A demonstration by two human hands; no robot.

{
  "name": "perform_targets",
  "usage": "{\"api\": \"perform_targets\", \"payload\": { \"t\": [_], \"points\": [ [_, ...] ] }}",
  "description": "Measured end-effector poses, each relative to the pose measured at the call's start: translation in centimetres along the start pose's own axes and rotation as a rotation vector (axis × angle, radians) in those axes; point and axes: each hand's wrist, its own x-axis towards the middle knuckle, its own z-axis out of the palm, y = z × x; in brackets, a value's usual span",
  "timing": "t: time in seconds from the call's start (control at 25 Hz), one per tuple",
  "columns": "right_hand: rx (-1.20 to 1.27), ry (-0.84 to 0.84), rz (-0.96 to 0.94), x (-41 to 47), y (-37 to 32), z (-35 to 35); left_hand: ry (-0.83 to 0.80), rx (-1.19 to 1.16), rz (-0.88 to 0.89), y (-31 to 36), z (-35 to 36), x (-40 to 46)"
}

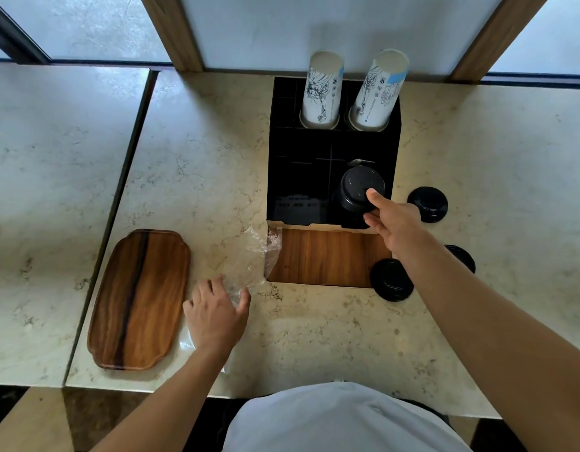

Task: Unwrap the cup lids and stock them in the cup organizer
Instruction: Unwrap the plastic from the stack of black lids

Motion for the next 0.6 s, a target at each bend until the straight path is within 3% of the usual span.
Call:
{"api": "perform_targets", "payload": {
  "t": [0.6],
  "points": [
    [-0.393, 0.109, -0.125, -1.4, -0.2, 1.4, 0.008, -0.008, 0.007, 0.0, -0.1, 0.0]
  ]
}}
